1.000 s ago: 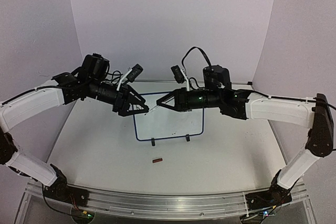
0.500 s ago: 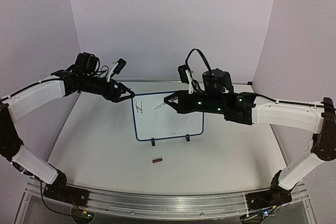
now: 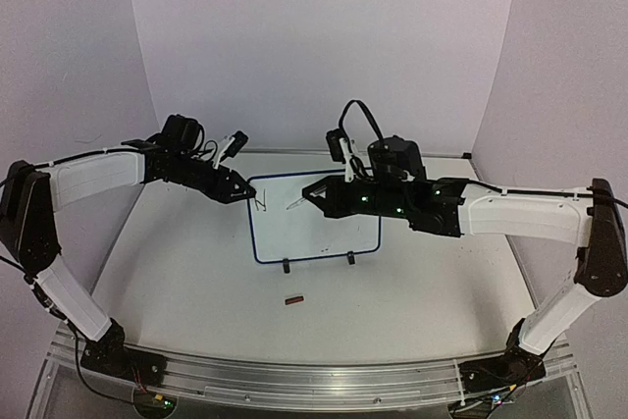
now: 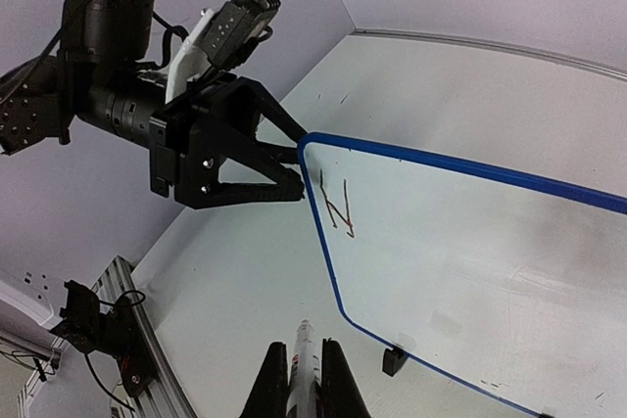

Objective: Write a sentence on the whiteboard
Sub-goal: Write on the whiteboard with the whiteboard marker without the cap.

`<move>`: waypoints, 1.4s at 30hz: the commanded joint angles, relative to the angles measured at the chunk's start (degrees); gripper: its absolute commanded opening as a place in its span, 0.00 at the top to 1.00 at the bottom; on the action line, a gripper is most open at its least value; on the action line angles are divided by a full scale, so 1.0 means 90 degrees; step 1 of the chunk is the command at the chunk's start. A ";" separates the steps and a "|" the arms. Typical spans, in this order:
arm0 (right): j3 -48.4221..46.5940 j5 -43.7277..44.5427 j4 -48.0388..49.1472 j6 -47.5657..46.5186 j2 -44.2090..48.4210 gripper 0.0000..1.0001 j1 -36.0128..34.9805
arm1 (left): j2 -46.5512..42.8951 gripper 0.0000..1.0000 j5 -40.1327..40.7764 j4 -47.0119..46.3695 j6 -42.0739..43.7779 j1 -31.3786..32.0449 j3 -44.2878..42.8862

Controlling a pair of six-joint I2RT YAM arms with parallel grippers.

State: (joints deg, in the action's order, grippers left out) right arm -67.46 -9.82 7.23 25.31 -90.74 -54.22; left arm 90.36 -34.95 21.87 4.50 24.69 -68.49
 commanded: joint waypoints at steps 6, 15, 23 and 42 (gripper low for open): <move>-0.0032 0.0052 0.0399 -0.0083 -0.0200 1.00 -0.0033 | 0.0000 0.72 -0.0204 -0.0285 0.0367 -0.0038 0.0003; -0.0044 0.0327 0.0490 -0.0068 -0.0311 1.00 -0.0034 | 0.0041 0.89 -0.0300 -0.0231 0.0783 -0.0036 0.0122; -0.0377 0.0669 0.0530 -0.0118 -0.0545 1.00 -0.0026 | -0.0006 0.98 -0.0230 -0.0215 0.0998 -0.0037 0.0201; -0.0907 0.0720 0.1010 -0.0281 -0.1293 1.00 -0.0039 | 0.0016 1.00 -0.0210 -0.0155 0.1153 -0.0024 0.0218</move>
State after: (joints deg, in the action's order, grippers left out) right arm -72.32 -3.88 12.85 23.80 -100.86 -54.22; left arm 90.89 -39.89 20.53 13.53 24.56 -67.02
